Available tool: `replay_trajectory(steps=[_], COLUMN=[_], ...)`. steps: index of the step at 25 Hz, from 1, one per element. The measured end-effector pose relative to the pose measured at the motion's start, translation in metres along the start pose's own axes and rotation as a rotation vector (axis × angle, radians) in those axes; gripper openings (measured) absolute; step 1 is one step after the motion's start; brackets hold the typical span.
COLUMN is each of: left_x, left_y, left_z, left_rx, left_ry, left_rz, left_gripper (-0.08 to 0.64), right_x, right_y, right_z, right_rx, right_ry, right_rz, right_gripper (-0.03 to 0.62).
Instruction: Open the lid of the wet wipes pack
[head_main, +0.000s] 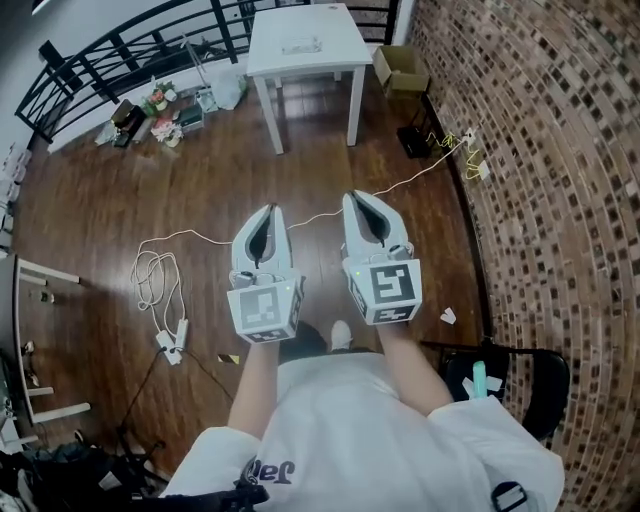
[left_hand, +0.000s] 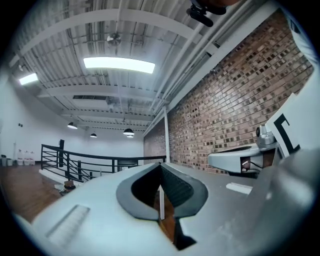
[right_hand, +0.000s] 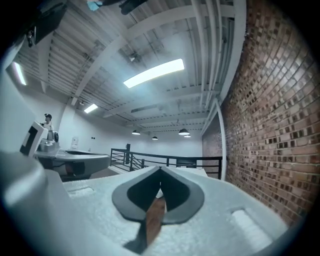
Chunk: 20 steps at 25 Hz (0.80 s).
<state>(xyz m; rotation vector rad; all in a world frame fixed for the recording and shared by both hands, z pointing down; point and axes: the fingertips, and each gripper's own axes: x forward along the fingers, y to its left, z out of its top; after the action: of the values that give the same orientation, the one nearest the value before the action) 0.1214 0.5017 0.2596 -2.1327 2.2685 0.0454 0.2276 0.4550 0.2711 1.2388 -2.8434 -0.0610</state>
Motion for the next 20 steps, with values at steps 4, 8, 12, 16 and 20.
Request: replay_trajectory(steps=[4, 8, 12, 16, 20], left_x=[0.029, 0.075, 0.138, 0.213, 0.279], left_y=[0.016, 0.053, 0.09, 0.135, 0.176], left_z=[-0.021, -0.045, -0.059, -0.054, -0.042], left_rx=[0.006, 0.002, -0.037, -0.048, -0.113], left_ry=[0.035, 0.064, 0.079, 0.041, 0.013], left_rz=[0.011, 0.024, -0.008, -0.055, -0.145], left_gripper=[0.017, 0.017, 0.017, 0.017, 0.017], right_x=[0.037, 0.091, 0.161, 0.251, 0.335], right_y=[-0.009, -0.013, -0.022, -0.025, -0.03], right_z=[-0.029, -0.047, -0.059, -0.049, -0.043], right_rx=[0.032, 0.045, 0.041, 0.014, 0.017], right_ry=[0.062, 0.101, 0.13, 0.123, 0.131], right_rz=[0.018, 0.023, 0.027, 0.038, 0.015], right_gripper=[-0.009, -0.009, -0.009, -0.009, -0.009])
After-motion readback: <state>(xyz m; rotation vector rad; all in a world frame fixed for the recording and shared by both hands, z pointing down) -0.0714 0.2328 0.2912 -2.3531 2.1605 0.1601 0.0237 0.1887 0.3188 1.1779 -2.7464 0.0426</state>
